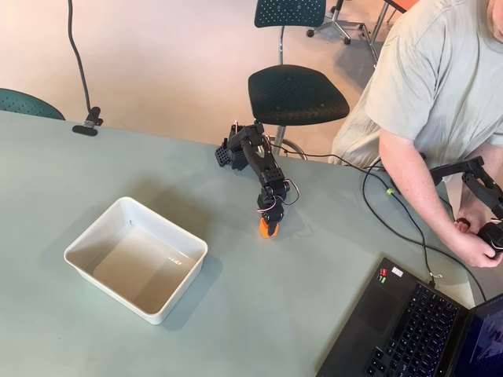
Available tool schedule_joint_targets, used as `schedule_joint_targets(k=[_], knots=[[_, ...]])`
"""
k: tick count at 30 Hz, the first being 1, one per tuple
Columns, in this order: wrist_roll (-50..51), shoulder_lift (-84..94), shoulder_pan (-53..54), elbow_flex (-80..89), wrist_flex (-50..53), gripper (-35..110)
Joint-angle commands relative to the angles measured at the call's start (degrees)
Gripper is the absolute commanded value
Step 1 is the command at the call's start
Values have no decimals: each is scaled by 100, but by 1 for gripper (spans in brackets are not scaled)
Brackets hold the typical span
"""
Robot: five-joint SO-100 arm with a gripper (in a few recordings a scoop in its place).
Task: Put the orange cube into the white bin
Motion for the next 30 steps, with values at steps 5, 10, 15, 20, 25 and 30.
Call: schedule_joint_targets(k=[5,10,15,20,25,30], knots=[[-9,237,211,-211,26,26],[-9,422,756,-290,35,26],[-62,879,1415,-448,35,26],[-483,1468,2013,-984,35,26],[-650,2039,2417,-1819,35,26],[-870,2083,3164,-2918,-44,26]])
